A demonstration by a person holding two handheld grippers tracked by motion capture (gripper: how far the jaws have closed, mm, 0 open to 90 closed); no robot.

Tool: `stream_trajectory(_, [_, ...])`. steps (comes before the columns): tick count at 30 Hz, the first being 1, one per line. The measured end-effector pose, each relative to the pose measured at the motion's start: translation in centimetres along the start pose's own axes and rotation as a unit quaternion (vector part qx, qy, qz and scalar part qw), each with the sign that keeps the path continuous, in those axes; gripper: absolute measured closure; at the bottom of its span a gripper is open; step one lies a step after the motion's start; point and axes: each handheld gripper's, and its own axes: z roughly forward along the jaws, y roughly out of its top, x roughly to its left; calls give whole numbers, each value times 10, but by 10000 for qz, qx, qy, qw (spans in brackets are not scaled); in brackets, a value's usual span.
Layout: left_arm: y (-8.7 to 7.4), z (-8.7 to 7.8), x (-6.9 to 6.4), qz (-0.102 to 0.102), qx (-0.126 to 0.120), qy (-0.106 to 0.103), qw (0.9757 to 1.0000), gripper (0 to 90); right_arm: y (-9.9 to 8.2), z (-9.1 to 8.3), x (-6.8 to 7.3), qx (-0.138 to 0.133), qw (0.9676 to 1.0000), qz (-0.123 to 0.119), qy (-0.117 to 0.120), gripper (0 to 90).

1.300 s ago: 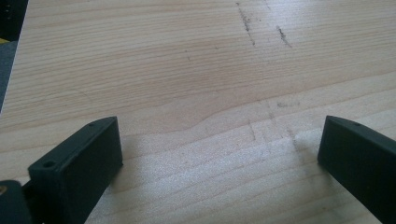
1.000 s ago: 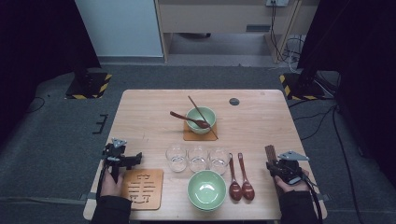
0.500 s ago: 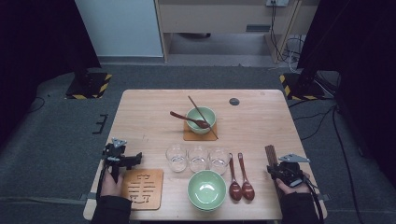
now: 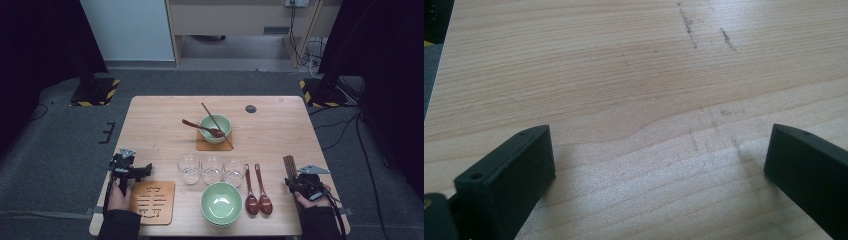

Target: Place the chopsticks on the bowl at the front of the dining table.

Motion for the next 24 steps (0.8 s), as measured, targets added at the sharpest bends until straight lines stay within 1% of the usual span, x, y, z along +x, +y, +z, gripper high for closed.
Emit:
stream_trajectory(3, [0,0,0,0,1,0,10000,0,1,0,2,-8,10000,-35,29,641])
stream_trajectory(11, [0,0,0,0,0,1,10000,0,0,0,0,-13,10000,-14,14,637])
stream_trajectory(16, [0,0,0,-1,-1,1,10000,0,1,0,2,-34,10000,-51,41,635])
stream_trajectory(24, [0,0,0,0,0,1,10000,0,0,1,2,-12,10000,-68,44,632])
